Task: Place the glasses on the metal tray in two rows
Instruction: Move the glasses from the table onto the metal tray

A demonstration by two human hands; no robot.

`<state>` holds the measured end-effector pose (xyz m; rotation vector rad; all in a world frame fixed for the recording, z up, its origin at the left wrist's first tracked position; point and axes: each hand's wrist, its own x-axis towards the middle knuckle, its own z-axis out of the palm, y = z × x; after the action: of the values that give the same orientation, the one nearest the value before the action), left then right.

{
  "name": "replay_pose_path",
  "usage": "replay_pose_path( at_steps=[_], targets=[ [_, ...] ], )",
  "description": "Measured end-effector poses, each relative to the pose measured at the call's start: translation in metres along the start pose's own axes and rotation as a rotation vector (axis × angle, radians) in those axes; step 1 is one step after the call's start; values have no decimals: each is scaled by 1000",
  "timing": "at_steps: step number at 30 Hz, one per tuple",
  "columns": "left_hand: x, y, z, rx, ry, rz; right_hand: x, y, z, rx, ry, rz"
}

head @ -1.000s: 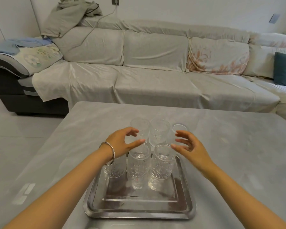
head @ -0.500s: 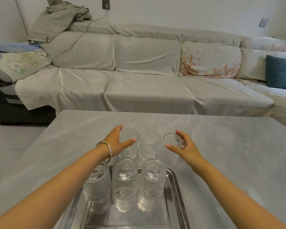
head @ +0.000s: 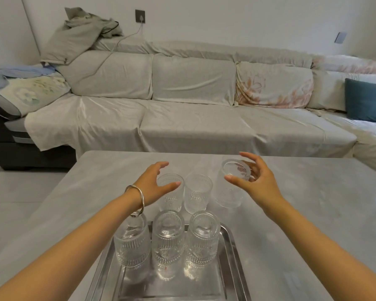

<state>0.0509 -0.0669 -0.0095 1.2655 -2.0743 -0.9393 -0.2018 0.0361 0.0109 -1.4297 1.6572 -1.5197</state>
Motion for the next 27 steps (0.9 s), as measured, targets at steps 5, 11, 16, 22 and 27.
replay_pose_path(
  at_steps=[5, 11, 16, 22, 27],
  targets=[
    [-26, 38, -15, -69, -28, 123, -18, -60, 9, -12, -94, -120],
    [-70, 62, -39, -279, -155, 240, -43, -100, 36, 151, -204, -132],
    [-102, 44, -52, -338, -105, 213, -67, -110, 64, 224, -312, -95],
    [-138, 12, -60, -339, -102, 157, -96, -102, 105, 242, -384, -33],
    [-162, -24, -57, -331, -71, 105, -115, -85, 132, 232, -484, 54]
  ],
)
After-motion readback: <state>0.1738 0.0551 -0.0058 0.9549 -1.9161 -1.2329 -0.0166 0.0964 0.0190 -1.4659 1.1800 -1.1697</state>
